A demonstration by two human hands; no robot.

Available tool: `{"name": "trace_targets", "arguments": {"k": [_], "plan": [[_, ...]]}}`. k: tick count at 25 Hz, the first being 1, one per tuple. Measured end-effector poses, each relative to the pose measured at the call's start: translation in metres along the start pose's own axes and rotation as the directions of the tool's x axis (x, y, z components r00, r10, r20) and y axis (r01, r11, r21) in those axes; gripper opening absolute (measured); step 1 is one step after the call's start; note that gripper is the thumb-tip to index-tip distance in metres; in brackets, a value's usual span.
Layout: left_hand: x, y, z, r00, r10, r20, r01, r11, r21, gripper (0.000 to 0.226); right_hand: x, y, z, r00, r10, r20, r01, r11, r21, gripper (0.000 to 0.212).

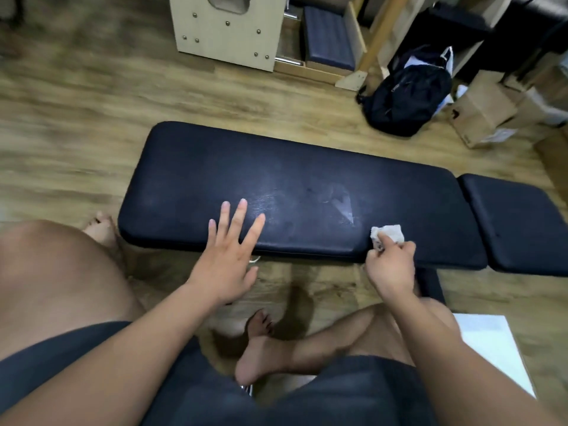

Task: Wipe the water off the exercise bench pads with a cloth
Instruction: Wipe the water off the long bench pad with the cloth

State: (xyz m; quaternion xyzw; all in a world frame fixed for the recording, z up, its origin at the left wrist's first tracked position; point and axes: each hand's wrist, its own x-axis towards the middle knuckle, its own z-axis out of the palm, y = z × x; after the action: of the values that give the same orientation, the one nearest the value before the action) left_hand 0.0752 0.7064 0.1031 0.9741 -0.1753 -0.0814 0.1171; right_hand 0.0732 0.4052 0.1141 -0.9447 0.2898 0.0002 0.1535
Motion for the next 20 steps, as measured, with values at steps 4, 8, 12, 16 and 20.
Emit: {"name": "trace_targets", "arguments": {"k": [4, 8, 12, 16, 20], "plan": [[-0.008, -0.02, -0.006, 0.991, -0.124, -0.05, 0.12, 0.99, -0.077, 0.092, -0.042, -0.048, 0.017, 1.0, -0.023, -0.018, 0.024, 0.998, 0.057, 0.041], [-0.013, -0.032, -0.005, 0.987, -0.156, -0.046, 0.15, 0.981, -0.12, 0.093, -0.082, -0.129, 0.035, 0.953, -0.264, 0.147, 0.275, 0.959, -0.063, 0.038], [-0.024, -0.044, -0.007, 0.975, -0.202, -0.098, 0.18, 0.964, -0.198, 0.112, -0.108, -0.225, 0.065, 0.78, -0.513, 0.359, 0.576, 0.812, -0.09, 0.032], [-0.032, -0.069, -0.018, 0.902, -0.368, -0.224, 0.279, 0.894, -0.35, 0.117, -0.107, -0.271, 0.081, 0.457, -0.75, 0.478, 0.824, 0.559, 0.089, 0.04], [-0.043, -0.061, -0.015, 0.93, -0.348, -0.116, 0.308, 0.913, -0.269, 0.108, -0.1, -0.24, 0.075, 0.339, -0.859, 0.384, 0.924, 0.381, 0.035, 0.045]]}}
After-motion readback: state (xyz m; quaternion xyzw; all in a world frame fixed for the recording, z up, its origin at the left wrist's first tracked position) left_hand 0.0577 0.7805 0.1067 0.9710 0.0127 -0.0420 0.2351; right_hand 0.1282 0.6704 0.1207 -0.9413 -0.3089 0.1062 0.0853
